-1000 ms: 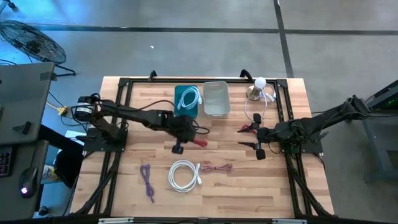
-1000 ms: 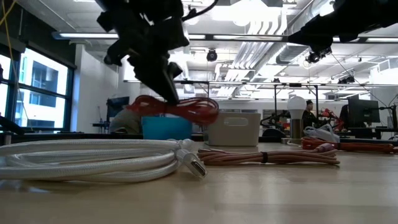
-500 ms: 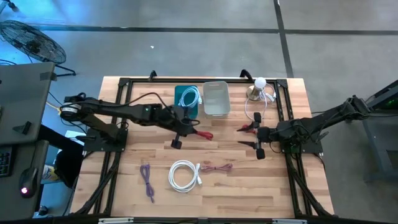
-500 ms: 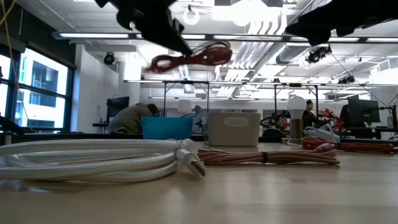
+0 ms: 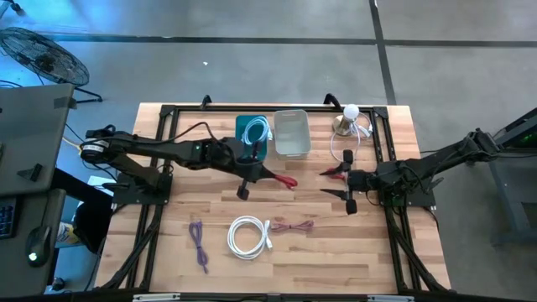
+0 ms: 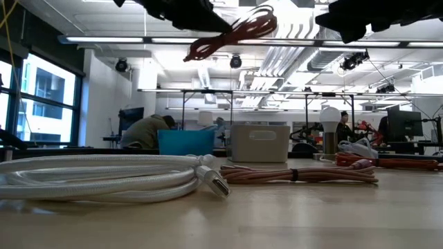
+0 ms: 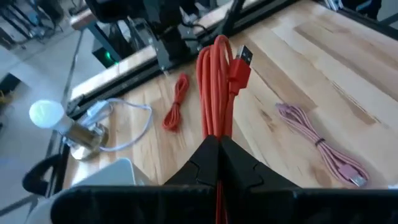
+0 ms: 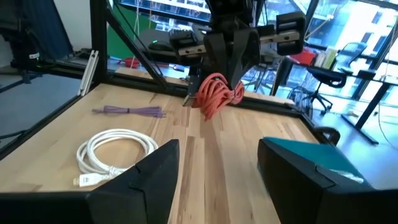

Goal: Pick & Place USB Port
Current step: Put the left orange charger cable into the gray bin

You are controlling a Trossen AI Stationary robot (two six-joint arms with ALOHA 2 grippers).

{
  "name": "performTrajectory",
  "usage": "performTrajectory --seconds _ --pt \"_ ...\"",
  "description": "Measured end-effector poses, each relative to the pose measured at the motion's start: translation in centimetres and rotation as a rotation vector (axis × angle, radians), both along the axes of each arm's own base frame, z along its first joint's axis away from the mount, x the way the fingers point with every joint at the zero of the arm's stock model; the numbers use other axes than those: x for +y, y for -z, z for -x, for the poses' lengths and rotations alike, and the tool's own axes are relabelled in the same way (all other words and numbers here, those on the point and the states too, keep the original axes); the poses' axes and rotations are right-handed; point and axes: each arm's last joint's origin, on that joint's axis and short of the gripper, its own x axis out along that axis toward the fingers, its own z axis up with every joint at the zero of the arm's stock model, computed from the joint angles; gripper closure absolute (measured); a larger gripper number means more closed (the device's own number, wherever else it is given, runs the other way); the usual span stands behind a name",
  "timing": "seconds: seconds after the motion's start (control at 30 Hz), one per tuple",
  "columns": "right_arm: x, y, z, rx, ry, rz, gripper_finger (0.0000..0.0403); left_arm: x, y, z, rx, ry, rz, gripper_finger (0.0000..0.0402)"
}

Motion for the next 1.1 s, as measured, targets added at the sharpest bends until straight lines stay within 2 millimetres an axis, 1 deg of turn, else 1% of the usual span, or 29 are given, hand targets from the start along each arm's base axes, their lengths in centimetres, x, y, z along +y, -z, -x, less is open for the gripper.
performTrajectory --seconds 0.2,0.4,0.63,0.8,1.1 --pt "0.3 0.2 -1.0 -0.025 -0.007 0.047 0.0191 -0.1 -0.6 -0.2 -0.066 0.027 -0.016 0.0401" --pt "0.7 0.4 -2.3 -0.071 -0.012 0.107 0.0191 -0.1 -0.7 -0.3 -0.079 0.033 -0.032 0.0401" --pt "1.0 0.6 -3.2 -0.101 -0.005 0.118 0.0191 -0.1 -0.7 -0.3 -0.078 0.034 -0.032 0.0401" --pt "0.7 0.8 -3.7 -0.105 0.011 0.108 0.0191 -0.1 -0.7 -0.2 -0.078 0.037 -0.031 0.0401" --pt "0.2 1.0 -4.4 -0.136 -0.027 0.088 0.0191 -0.1 -0.7 -0.3 -0.079 0.038 -0.030 0.0401"
